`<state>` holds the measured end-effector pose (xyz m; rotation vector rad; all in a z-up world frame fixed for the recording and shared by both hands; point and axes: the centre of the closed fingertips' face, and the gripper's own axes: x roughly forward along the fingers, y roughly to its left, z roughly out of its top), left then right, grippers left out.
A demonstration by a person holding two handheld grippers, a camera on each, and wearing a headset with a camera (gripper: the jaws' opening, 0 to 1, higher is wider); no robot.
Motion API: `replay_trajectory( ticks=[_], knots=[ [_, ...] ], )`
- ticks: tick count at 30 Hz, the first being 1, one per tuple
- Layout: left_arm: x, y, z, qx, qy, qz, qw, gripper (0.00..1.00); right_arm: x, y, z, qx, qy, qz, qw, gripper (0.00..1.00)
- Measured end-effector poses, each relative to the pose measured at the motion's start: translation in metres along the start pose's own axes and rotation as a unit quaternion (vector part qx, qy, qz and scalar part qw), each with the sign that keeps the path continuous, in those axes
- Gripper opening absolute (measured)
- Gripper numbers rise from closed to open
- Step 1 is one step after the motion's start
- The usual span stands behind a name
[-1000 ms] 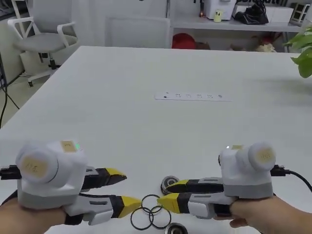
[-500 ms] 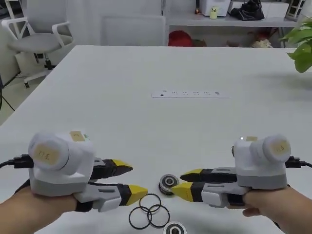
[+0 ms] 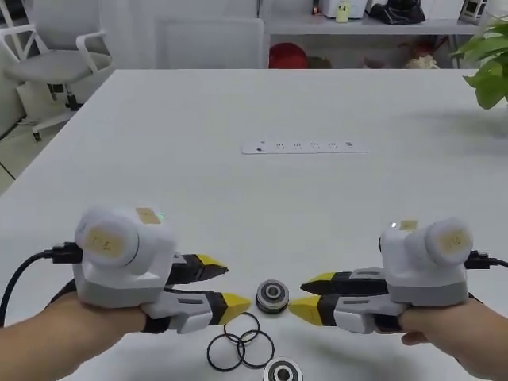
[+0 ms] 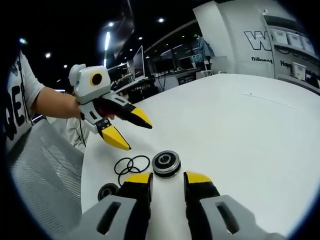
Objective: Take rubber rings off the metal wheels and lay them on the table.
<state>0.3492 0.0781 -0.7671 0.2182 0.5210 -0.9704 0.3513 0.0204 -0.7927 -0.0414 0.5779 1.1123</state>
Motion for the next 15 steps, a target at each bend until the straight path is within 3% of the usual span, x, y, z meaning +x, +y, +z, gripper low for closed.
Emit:
replay_trajectory(
  ticks=[15],
  knots=[
    [0.022,-0.008,0.001,0.003,0.006,-0.017,0.9998,0.32,0.012,-0.002,-0.008,-0.012,0.012,0.0,0.9999,0.17]
  ],
)
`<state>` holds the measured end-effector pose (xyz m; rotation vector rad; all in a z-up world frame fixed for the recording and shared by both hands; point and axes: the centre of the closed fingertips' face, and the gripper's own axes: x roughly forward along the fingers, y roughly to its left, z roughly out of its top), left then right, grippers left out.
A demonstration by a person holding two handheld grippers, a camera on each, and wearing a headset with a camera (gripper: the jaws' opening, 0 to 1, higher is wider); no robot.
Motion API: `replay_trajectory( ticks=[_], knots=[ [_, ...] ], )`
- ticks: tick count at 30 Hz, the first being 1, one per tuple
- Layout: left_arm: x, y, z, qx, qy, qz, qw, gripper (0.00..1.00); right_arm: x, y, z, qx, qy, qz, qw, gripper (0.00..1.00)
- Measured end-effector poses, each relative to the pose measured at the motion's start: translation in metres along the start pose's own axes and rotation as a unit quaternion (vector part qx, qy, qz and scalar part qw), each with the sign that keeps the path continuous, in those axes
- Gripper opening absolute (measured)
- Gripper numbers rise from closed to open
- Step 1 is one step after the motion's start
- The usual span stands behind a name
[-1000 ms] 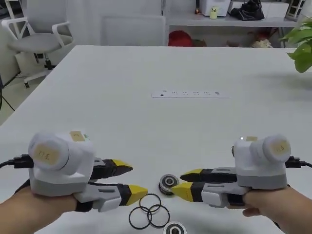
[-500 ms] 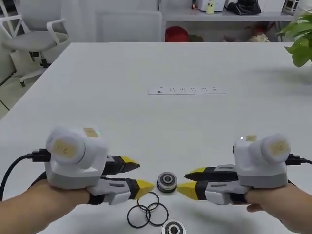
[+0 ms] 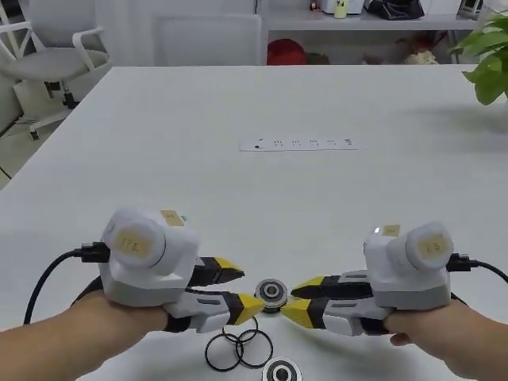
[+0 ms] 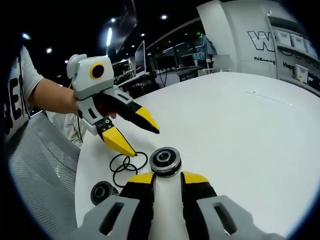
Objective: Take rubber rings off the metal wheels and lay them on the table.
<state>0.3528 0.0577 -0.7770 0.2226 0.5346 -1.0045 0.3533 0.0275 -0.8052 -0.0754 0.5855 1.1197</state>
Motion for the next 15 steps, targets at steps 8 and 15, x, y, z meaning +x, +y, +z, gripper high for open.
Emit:
replay_trajectory(
  ticks=[8,15],
  knots=[
    [0.012,-0.005,0.0,0.002,0.004,-0.009,0.9999,0.28,0.002,0.0,0.0,0.004,-0.007,-0.002,1.0,0.15],
    [0.019,-0.009,0.002,0.01,0.003,-0.014,0.9999,0.24,0.002,0.001,0.0,0.003,-0.01,-0.001,0.9999,0.14]
  ],
)
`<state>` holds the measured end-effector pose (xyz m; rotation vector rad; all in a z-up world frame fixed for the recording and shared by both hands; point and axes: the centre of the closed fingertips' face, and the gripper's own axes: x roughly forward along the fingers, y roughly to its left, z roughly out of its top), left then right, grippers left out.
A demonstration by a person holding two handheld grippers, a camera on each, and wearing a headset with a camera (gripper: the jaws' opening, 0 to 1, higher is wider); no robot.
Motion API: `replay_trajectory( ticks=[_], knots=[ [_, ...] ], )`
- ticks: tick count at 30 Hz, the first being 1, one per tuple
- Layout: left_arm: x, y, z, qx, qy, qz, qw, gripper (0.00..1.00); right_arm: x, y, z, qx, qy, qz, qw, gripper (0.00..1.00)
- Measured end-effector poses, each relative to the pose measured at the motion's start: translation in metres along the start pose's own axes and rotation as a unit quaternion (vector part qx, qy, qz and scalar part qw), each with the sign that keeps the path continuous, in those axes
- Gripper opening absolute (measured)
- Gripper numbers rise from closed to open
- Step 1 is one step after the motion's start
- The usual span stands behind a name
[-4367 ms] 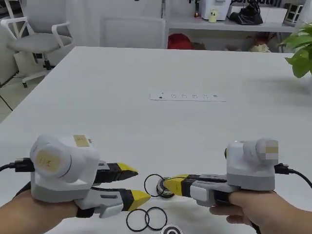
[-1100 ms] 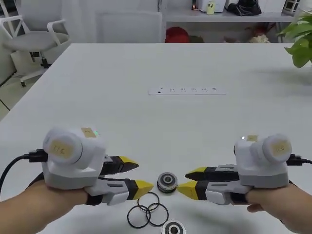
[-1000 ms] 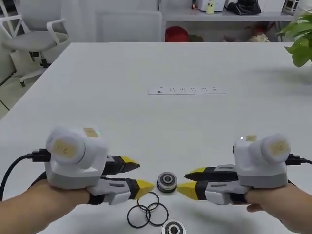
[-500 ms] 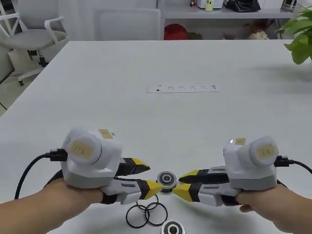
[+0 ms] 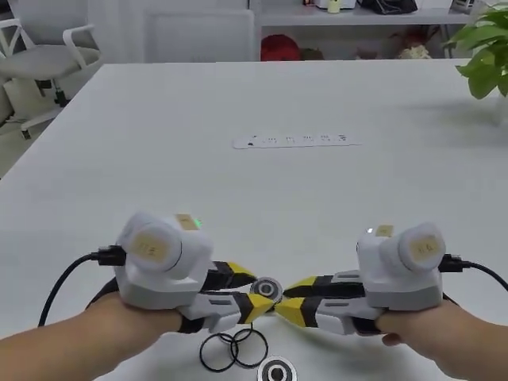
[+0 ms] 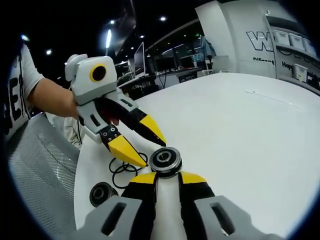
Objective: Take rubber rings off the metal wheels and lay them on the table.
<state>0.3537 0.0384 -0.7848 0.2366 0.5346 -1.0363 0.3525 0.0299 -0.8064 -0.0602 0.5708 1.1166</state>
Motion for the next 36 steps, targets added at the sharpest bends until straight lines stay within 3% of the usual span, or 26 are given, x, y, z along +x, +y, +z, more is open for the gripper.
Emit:
replay_trajectory(
  ticks=[15,20,25,36],
  knots=[
    [0.004,0.005,-0.003,0.007,0.006,0.019,0.9998,0.14,0.0,0.0,0.0,0.006,-0.005,0.0,1.0,0.12],
    [0.004,0.003,-0.002,0.007,0.005,0.019,0.9998,0.14,-0.002,-0.005,-0.002,0.022,-0.005,-0.007,0.9997,0.02],
    [0.005,0.003,-0.003,0.018,0.009,0.022,0.9996,0.14,-0.001,-0.004,-0.001,0.031,-0.007,-0.006,0.9995,0.02],
    [0.006,0.003,-0.003,0.031,0.013,0.033,0.9989,0.13,-0.003,-0.011,-0.001,0.143,-0.038,-0.01,0.9889,0.0]
  ],
)
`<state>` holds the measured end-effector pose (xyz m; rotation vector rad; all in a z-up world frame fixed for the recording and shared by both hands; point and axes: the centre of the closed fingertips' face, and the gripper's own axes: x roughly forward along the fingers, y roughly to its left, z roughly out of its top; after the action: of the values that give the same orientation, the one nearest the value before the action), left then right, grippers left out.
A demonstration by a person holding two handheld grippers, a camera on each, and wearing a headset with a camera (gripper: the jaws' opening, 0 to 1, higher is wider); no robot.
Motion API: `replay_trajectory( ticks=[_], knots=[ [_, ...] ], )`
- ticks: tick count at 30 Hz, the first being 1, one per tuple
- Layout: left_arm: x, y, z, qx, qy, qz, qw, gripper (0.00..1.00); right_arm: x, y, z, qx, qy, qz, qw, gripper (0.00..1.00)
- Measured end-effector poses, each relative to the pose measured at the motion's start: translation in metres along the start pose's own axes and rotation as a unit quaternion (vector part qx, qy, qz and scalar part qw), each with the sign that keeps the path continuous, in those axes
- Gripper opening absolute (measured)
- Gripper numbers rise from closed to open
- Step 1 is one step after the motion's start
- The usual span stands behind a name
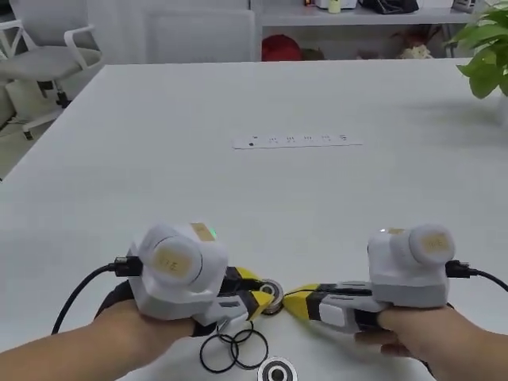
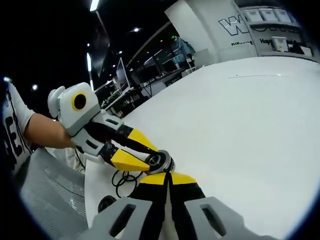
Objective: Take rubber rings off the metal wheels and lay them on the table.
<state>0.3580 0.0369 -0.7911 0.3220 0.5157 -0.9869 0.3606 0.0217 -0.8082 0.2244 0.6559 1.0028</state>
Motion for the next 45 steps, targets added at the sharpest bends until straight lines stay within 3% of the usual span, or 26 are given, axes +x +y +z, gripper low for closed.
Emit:
replay_trajectory(
  ticks=[4,6,16,31,45],
  knots=[
    [0.0,-0.001,0.0,0.001,0.001,0.001,1.0,0.13,-0.001,-0.001,0.003,0.015,-0.008,-0.002,0.9999,0.0],
    [0.0,-0.001,0.0,0.002,0.002,0.001,1.0,0.13,-0.003,-0.002,0.009,0.036,-0.024,-0.002,0.9991,0.0],
    [0.001,-0.002,-0.001,0.004,0.008,0.008,0.9999,0.13,-0.004,0.004,0.014,0.033,-0.031,0.01,0.9989,0.0],
    [0.001,-0.002,-0.001,0.001,0.008,0.012,0.9999,0.13,-0.004,0.008,0.014,0.005,-0.021,0.012,0.9997,0.0],
    [0.001,-0.004,0.0,-0.002,0.011,0.016,0.9998,0.13,-0.003,0.015,0.014,0.0,-0.018,0.028,0.9994,0.0]
  ],
)
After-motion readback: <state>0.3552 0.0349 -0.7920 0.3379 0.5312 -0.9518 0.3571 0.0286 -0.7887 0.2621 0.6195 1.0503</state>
